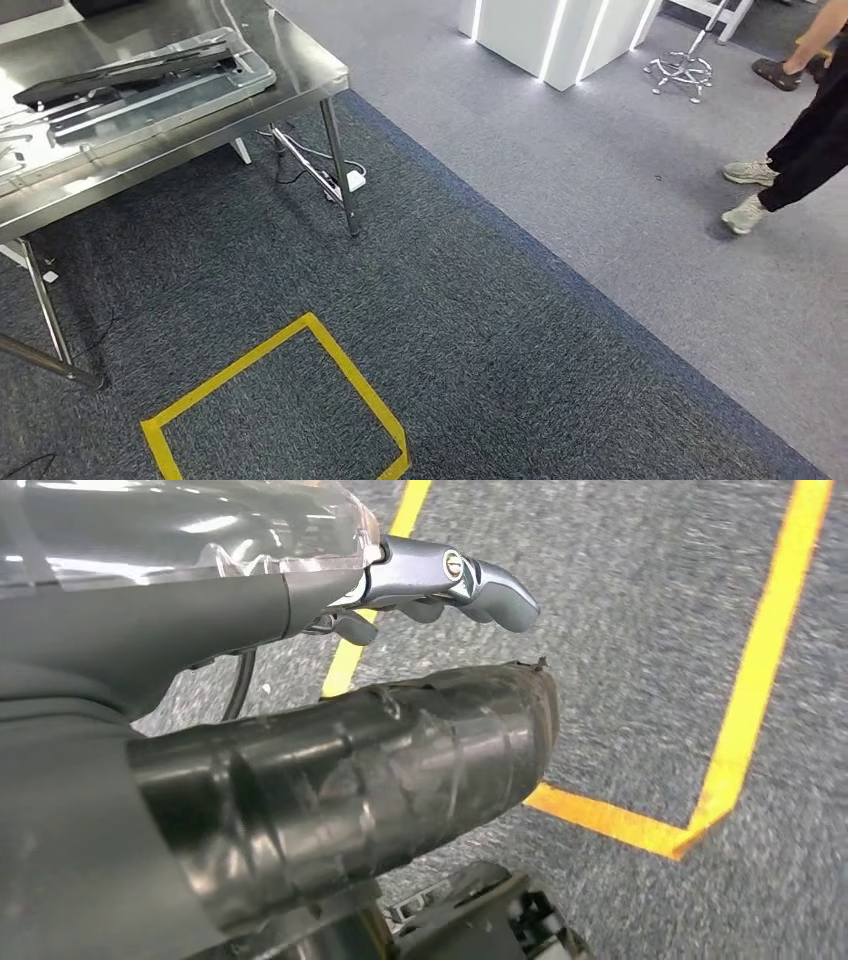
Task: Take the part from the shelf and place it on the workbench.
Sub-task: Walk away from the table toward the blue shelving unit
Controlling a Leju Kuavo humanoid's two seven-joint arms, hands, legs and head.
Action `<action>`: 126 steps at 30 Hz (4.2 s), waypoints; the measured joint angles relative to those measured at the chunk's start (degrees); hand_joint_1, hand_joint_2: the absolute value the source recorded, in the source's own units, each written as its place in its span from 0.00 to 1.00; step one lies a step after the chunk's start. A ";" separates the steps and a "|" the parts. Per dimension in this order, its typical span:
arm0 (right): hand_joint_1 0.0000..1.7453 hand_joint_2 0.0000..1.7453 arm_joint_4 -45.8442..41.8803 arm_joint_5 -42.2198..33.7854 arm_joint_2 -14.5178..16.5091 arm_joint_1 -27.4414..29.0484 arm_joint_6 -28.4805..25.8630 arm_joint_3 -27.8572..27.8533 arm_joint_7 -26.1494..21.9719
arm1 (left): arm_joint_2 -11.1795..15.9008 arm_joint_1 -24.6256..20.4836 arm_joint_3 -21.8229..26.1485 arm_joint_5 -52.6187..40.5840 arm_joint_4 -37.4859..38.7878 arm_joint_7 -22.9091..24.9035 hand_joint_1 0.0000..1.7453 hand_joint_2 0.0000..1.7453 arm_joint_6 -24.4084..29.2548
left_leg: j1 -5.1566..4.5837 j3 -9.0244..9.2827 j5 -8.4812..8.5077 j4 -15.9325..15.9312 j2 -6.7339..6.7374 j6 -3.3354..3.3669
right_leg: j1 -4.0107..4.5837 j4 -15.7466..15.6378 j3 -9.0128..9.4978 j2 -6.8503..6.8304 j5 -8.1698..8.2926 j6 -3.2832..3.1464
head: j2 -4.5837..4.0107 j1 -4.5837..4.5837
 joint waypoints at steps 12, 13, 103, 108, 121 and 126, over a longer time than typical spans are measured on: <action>0.00 0.00 0.12 1.79 0.10 -0.24 0.98 1.36 0.82 | -0.01 -0.10 0.05 -0.11 0.00 -0.07 0.00 0.00 -0.11 | 0.24 -6.10 -9.24 17.19 -4.07 -2.40 | 0.39 -6.06 2.34 3.72 2.25 -2.80 | 0.00 -0.20; 0.00 0.00 0.12 1.87 0.10 -0.19 1.01 1.46 0.88 | -0.01 -0.08 0.07 -0.10 0.00 -0.05 0.00 0.00 -0.13 | 0.24 -5.70 -7.83 15.97 -4.17 -2.26 | 0.40 -5.99 2.37 4.46 2.26 -2.77 | 0.00 -0.20; 0.00 0.00 0.58 4.21 -0.09 -0.40 1.40 2.21 2.25 | 0.08 -0.25 0.81 -0.31 0.00 -0.17 0.00 0.00 -1.11 | 0.80 -6.75 -8.42 16.42 -3.89 -3.10 | 0.42 -5.61 1.72 3.20 2.81 -3.08 | 0.00 0.22; 0.00 0.00 0.63 4.40 0.00 -0.39 1.68 2.21 2.25 | 0.24 -0.14 0.83 -0.31 -0.01 -0.20 0.00 0.00 -1.15 | 0.34 -2.27 -0.30 4.61 -7.83 -0.79 | 0.94 -5.47 1.79 6.87 3.03 -3.01 | 0.00 0.28; 0.00 0.00 0.71 5.31 -0.36 -0.63 1.87 2.21 1.93 | 0.20 -0.22 1.11 0.52 -0.02 -0.65 0.00 0.00 -1.07 | 0.78 0.16 1.72 -1.28 -0.97 -0.42 | -0.27 4.16 -2.58 1.35 -0.97 0.53 | 0.00 0.44; 0.00 0.00 0.72 5.45 -0.40 -0.67 1.84 2.21 2.17 | 0.22 -0.43 1.19 0.50 -0.02 -0.20 0.00 0.00 -1.08 | 0.30 0.62 0.49 -0.35 1.28 -2.13 | 0.28 -6.36 3.10 -1.17 2.26 -0.93 | 0.00 0.34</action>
